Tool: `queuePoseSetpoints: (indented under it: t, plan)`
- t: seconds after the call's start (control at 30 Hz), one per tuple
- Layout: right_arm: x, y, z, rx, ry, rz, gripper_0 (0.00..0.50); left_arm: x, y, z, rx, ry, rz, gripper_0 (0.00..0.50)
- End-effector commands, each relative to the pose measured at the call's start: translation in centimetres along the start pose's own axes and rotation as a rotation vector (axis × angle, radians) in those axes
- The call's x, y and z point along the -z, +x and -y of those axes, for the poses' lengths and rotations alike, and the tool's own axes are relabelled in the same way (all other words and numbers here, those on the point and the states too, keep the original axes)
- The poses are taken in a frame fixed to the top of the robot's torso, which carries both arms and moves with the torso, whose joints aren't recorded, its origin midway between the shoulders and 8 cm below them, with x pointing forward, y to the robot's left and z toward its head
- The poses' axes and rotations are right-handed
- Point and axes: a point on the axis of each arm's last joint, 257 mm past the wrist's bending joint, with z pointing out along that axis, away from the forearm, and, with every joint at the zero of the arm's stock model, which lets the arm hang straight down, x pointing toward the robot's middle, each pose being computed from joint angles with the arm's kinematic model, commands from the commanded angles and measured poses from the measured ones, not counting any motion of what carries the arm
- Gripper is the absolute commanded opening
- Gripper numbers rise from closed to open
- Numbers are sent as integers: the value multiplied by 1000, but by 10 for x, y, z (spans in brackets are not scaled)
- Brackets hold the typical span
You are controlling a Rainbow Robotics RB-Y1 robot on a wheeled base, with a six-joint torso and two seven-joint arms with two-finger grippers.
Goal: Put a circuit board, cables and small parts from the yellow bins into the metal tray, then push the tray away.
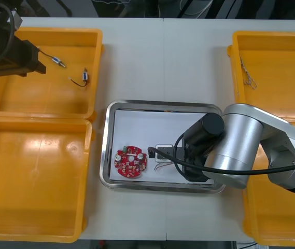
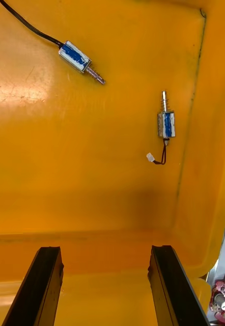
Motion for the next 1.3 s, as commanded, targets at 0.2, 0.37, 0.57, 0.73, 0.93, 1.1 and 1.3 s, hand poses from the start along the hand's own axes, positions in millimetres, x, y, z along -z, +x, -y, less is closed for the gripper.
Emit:
queuePoseSetpoints:
  t: [0.2, 0.37, 0.57, 0.73, 0.93, 1.1, 1.3]
  plan:
    - [0, 3, -1, 16, 8, -3, 500, -8, -21, 32, 22, 108, 52, 500]
    - [11, 3, 4, 5, 19, -7, 500, -16, -21, 41, 13, 121, 59, 500]
    - [38, -1, 15, -21, 37, 7, 500, -29, -19, 43, 15, 118, 57, 500]
    - [65, 1, 28, -64, 46, -8, 500, -42, -21, 41, 17, 111, 72, 500]
    - [96, 8, 45, -140, 51, -39, 500, -66, -20, 43, 35, 121, 77, 500]
    - [121, 0, 72, -201, 110, 27, 500, -82, -19, 49, 37, 128, 90, 500]
    - [153, 15, 111, -333, 197, 86, 500, -94, -16, 56, 22, 127, 99, 500]
